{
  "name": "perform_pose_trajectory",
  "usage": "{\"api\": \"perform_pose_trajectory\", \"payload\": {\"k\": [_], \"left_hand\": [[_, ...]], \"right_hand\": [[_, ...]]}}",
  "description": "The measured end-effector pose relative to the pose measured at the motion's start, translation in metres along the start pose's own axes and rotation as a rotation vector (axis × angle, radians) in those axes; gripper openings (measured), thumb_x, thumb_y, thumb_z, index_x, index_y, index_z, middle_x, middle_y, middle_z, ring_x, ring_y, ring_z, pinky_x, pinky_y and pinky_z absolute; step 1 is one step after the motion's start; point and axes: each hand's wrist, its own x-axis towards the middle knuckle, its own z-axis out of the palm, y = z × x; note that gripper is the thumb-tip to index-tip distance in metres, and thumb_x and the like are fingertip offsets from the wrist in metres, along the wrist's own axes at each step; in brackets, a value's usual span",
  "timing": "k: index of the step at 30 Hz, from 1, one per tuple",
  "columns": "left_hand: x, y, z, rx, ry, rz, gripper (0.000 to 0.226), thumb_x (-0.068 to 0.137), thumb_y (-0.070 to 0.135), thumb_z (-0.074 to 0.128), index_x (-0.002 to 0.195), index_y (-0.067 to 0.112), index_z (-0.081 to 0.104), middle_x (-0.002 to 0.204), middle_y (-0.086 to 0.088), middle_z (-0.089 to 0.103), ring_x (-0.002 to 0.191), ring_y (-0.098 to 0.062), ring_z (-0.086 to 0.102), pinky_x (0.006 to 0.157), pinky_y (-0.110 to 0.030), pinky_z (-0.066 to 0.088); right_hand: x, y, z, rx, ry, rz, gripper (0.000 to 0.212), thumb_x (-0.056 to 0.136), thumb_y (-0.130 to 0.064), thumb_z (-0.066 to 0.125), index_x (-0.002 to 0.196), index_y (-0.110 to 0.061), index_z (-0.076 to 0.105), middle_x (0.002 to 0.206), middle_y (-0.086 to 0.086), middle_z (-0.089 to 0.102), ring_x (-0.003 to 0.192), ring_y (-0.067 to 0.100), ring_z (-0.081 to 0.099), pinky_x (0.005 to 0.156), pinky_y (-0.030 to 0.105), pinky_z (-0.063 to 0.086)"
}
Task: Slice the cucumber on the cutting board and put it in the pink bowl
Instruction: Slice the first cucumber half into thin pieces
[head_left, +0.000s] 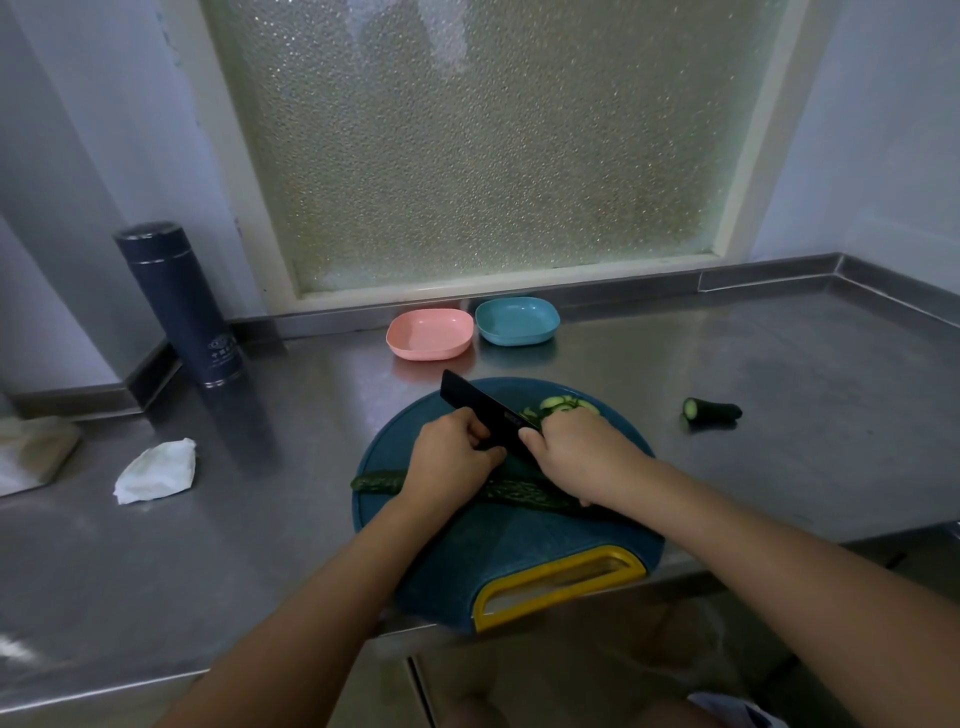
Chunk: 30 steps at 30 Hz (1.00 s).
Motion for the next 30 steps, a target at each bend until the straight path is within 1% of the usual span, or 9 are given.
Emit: {"api": "perform_pose_trajectory", "payload": {"k": [4, 7, 11, 14, 19, 21, 25, 28, 30], "left_hand": [[0.000, 0.000, 0.001, 0.005, 0.006, -0.016, 0.018, 0.076, 0.024, 0.072, 0.085, 0.016, 0.059, 0.079, 0.003, 0.060, 0.075, -0.011, 0.055, 0.056, -0.018, 0.039], [-0.001, 0.000, 0.001, 0.020, -0.004, -0.023, 0.020, 0.078, 0.027, 0.071, 0.088, 0.016, 0.058, 0.079, 0.005, 0.058, 0.077, -0.011, 0.054, 0.061, -0.022, 0.038], [0.000, -0.002, -0.004, 0.010, -0.095, -0.010, 0.022, 0.080, 0.026, 0.070, 0.095, 0.017, 0.058, 0.089, 0.006, 0.059, 0.082, -0.007, 0.054, 0.069, -0.019, 0.040], [-0.001, -0.001, -0.005, 0.005, -0.086, -0.013, 0.022, 0.079, 0.025, 0.070, 0.095, 0.016, 0.058, 0.088, 0.005, 0.058, 0.082, -0.008, 0.053, 0.069, -0.019, 0.040], [0.001, 0.003, -0.001, -0.009, -0.024, -0.049, 0.022, 0.079, 0.026, 0.070, 0.093, 0.015, 0.058, 0.085, 0.003, 0.058, 0.080, -0.012, 0.054, 0.065, -0.022, 0.039], [0.002, 0.003, -0.001, 0.001, -0.023, -0.049, 0.021, 0.079, 0.026, 0.070, 0.093, 0.016, 0.057, 0.084, 0.004, 0.057, 0.080, -0.012, 0.054, 0.065, -0.022, 0.039], [0.001, 0.003, -0.001, 0.004, -0.011, -0.043, 0.021, 0.079, 0.025, 0.070, 0.091, 0.016, 0.056, 0.084, 0.004, 0.057, 0.080, -0.011, 0.053, 0.063, -0.022, 0.038], [0.001, 0.003, -0.001, -0.011, -0.009, -0.039, 0.019, 0.078, 0.023, 0.071, 0.087, 0.018, 0.055, 0.078, 0.009, 0.055, 0.077, -0.009, 0.052, 0.057, -0.018, 0.036], [0.002, 0.002, -0.001, -0.004, -0.018, -0.037, 0.019, 0.078, 0.023, 0.071, 0.087, 0.017, 0.055, 0.080, 0.007, 0.056, 0.078, -0.011, 0.054, 0.059, -0.020, 0.038]], "right_hand": [[0.010, -0.006, 0.009, -0.014, 0.003, -0.016, 0.045, 0.102, -0.037, 0.030, 0.067, -0.013, 0.046, 0.062, 0.003, 0.046, 0.054, 0.017, 0.046, 0.056, 0.030, 0.044], [0.015, -0.009, 0.011, -0.031, -0.008, -0.001, 0.041, 0.103, -0.036, 0.030, 0.086, -0.008, 0.055, 0.067, 0.002, 0.043, 0.065, 0.020, 0.049, 0.058, 0.031, 0.040], [0.015, -0.006, 0.006, -0.018, -0.021, 0.035, 0.045, 0.102, -0.037, 0.030, 0.069, -0.010, 0.044, 0.061, 0.004, 0.046, 0.053, 0.017, 0.047, 0.066, 0.033, 0.051], [0.010, 0.002, 0.003, -0.007, -0.043, 0.065, 0.053, 0.102, -0.040, 0.030, 0.064, -0.008, 0.050, 0.051, 0.008, 0.052, 0.045, 0.021, 0.054, 0.066, 0.035, 0.056], [-0.001, 0.011, 0.000, 0.000, -0.058, 0.023, 0.051, 0.102, -0.040, 0.030, 0.076, -0.006, 0.057, 0.052, 0.008, 0.055, 0.040, 0.019, 0.054, 0.053, 0.031, 0.051], [-0.004, 0.012, -0.002, -0.002, -0.066, 0.017, 0.050, 0.102, -0.041, 0.029, 0.081, -0.005, 0.058, 0.053, 0.008, 0.056, 0.040, 0.019, 0.055, 0.053, 0.031, 0.052], [-0.005, 0.013, -0.006, 0.011, -0.062, 0.010, 0.049, 0.102, -0.041, 0.029, 0.078, -0.008, 0.056, 0.049, 0.006, 0.054, 0.039, 0.018, 0.055, 0.058, 0.034, 0.056], [-0.006, 0.012, -0.006, 0.023, -0.064, 0.011, 0.049, 0.102, -0.042, 0.029, 0.077, -0.009, 0.056, 0.047, 0.006, 0.054, 0.037, 0.017, 0.053, 0.054, 0.031, 0.053], [-0.006, 0.013, -0.006, 0.024, -0.067, 0.004, 0.050, 0.102, -0.042, 0.028, 0.077, -0.008, 0.056, 0.047, 0.006, 0.054, 0.037, 0.017, 0.053, 0.051, 0.029, 0.051]]}}
